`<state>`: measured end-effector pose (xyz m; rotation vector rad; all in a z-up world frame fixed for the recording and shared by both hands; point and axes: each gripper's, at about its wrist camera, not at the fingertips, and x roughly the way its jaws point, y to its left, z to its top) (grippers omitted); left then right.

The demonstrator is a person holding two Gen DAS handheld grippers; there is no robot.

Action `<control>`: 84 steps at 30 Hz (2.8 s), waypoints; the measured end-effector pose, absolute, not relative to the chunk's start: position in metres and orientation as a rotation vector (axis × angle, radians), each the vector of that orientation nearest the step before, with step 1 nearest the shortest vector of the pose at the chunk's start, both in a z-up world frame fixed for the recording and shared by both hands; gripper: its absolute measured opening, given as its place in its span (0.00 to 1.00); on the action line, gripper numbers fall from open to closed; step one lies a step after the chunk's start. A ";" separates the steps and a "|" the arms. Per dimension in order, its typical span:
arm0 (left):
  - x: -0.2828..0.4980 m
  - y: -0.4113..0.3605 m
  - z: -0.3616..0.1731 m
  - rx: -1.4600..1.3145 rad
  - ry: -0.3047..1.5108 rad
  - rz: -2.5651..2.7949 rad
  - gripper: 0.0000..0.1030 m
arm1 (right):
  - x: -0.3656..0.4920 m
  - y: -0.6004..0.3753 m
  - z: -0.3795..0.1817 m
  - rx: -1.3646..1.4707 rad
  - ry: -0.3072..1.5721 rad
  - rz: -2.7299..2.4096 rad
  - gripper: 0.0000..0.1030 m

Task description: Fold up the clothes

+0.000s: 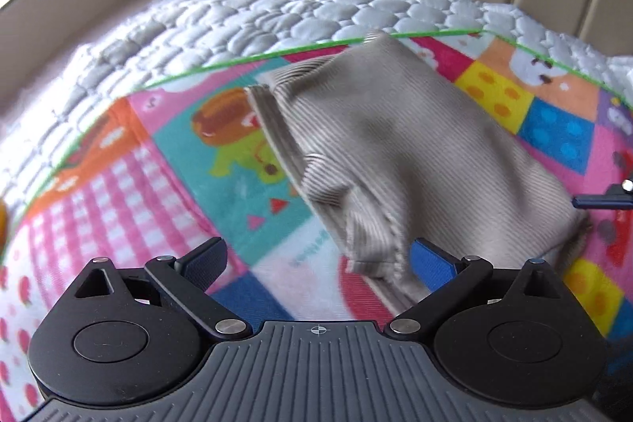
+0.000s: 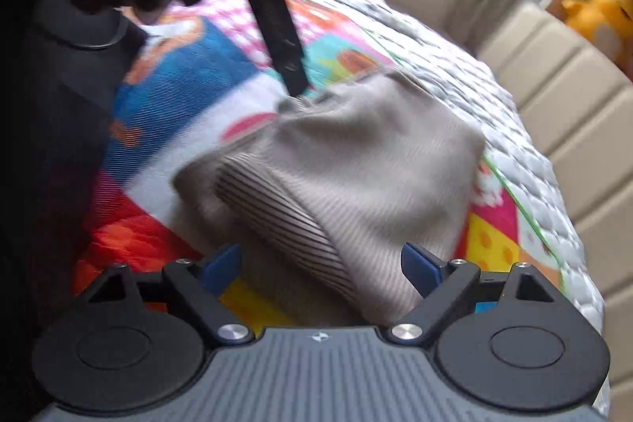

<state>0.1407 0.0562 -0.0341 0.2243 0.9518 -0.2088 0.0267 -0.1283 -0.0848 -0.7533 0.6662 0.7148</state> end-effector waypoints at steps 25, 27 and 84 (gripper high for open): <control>0.101 0.017 -0.025 0.380 0.846 -0.558 1.00 | 0.116 -0.190 -0.091 0.152 1.027 0.508 0.65; 0.099 0.007 -0.038 0.465 0.869 -0.542 1.00 | 0.116 -0.184 -0.091 0.117 1.019 0.512 0.65; 0.186 0.094 -0.078 0.229 0.982 -0.300 1.00 | 0.101 -0.073 -0.001 -1.308 0.804 0.920 0.26</control>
